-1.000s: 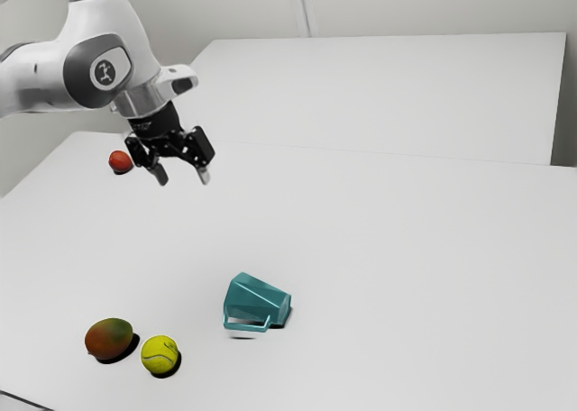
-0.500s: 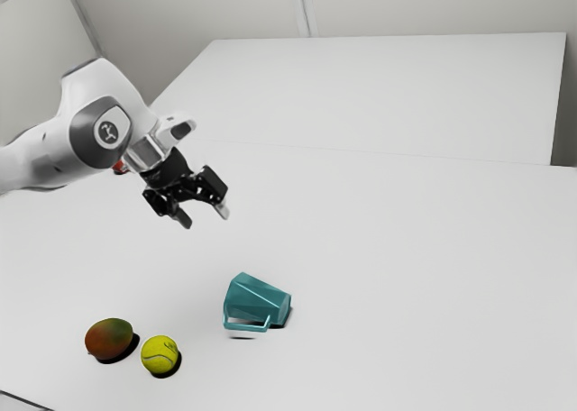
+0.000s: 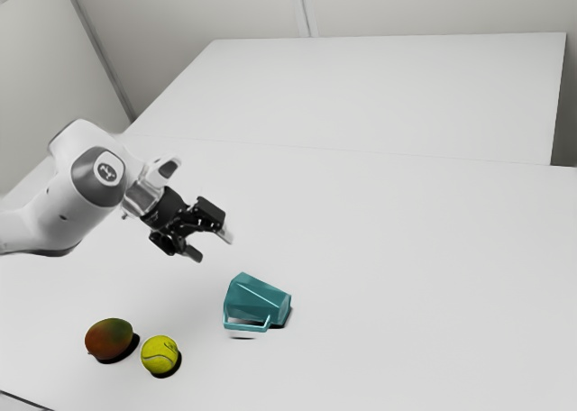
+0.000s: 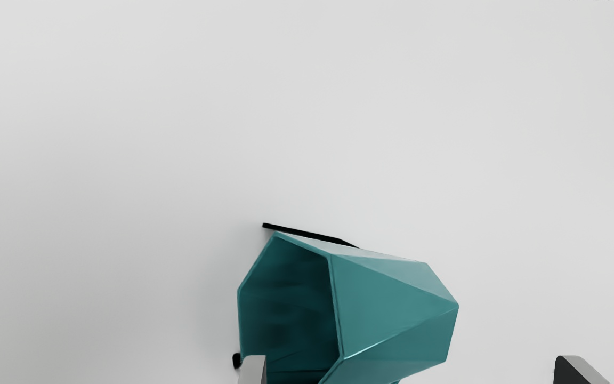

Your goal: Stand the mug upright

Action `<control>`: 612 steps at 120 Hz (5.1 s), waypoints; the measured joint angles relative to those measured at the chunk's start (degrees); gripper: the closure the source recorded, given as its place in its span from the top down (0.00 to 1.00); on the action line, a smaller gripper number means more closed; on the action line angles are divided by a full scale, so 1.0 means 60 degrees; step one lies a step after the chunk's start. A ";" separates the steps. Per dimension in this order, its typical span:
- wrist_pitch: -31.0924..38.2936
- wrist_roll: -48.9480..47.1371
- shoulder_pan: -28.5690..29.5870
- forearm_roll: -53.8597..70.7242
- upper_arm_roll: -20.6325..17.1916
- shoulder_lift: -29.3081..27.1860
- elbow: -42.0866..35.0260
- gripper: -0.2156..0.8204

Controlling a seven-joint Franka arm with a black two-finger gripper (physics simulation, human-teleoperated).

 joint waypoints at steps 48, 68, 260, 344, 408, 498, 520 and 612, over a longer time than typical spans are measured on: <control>0.0280 0.2120 0.0075 -0.2376 0.0050 0.0384 -0.0812 0.78; 0.0280 0.3097 0.0133 -0.3625 0.0052 0.0560 -0.1058 0.77; -0.0829 0.7672 0.0106 -0.7024 0.0067 0.1541 -0.1383 0.52; -0.0815 0.7613 -0.0070 -0.6765 0.0068 0.0879 -0.1373 0.08; -0.1715 0.5501 -0.0049 0.0536 0.0021 0.0615 0.2041 0.07; -0.0628 0.0310 -0.0100 0.6647 -0.0225 0.0777 0.1853 0.08; 0.0246 -0.0398 -0.0177 0.6691 -0.0228 0.0818 0.1429 0.07; 0.2345 -0.1857 -0.0274 0.6603 -0.0227 0.1448 0.0761 0.08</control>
